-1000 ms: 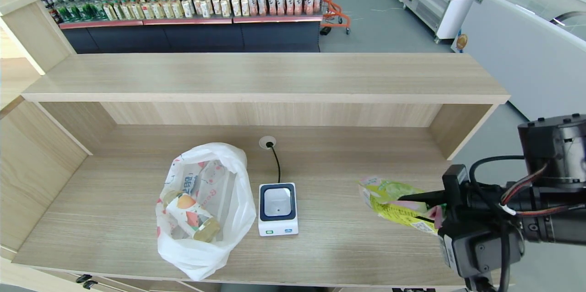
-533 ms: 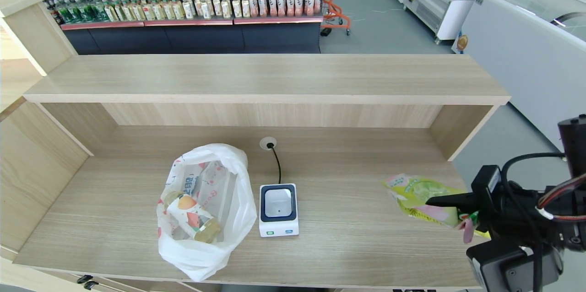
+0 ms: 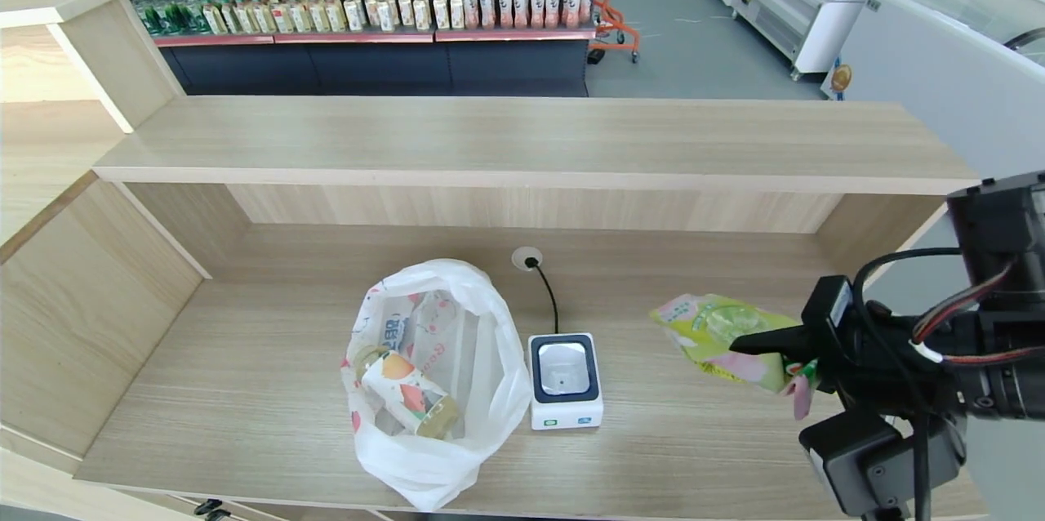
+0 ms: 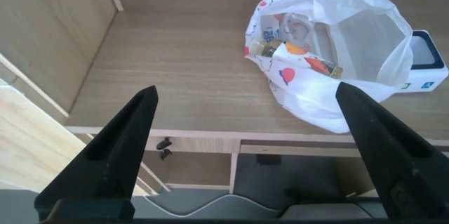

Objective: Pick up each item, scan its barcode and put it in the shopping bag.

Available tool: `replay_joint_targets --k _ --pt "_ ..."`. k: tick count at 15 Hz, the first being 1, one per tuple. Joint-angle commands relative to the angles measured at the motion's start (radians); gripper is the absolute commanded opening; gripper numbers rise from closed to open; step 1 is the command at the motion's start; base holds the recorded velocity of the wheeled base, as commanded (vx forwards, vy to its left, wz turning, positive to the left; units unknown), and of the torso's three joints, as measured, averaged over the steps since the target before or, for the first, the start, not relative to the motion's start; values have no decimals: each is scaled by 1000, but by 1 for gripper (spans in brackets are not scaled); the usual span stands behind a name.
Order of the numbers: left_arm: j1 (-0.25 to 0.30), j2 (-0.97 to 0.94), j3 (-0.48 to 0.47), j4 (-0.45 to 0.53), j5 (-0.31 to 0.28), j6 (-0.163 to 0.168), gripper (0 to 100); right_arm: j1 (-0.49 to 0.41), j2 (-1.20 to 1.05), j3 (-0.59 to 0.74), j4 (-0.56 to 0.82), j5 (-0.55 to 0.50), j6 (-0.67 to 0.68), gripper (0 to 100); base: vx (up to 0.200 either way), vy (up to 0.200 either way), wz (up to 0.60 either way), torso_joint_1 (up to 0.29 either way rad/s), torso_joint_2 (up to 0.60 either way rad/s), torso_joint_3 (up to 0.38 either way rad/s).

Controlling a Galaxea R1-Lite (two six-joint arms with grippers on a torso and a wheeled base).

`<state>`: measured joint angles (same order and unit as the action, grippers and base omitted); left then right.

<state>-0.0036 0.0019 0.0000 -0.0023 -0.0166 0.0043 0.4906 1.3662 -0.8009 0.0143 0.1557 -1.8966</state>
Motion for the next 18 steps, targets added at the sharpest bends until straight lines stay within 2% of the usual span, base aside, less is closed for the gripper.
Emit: replay_joint_targets --k 1,5,7,18 --pt "1 0 0 -1 0 0 100 -3 63 -3 13 1 -41 0 0 0 0 0 0 0" --pt "1 0 0 -1 0 -1 100 2 154 -18 18 2 -96 0 0 0 0 0 0 0" --pt "1 0 0 -1 0 0 100 8 211 -74 21 5 -134 0 0 0 0 0 0 0" --pt "1 0 0 -1 0 -4 100 137 418 -274 64 5 -136 0 0 0 0 0 0 0"
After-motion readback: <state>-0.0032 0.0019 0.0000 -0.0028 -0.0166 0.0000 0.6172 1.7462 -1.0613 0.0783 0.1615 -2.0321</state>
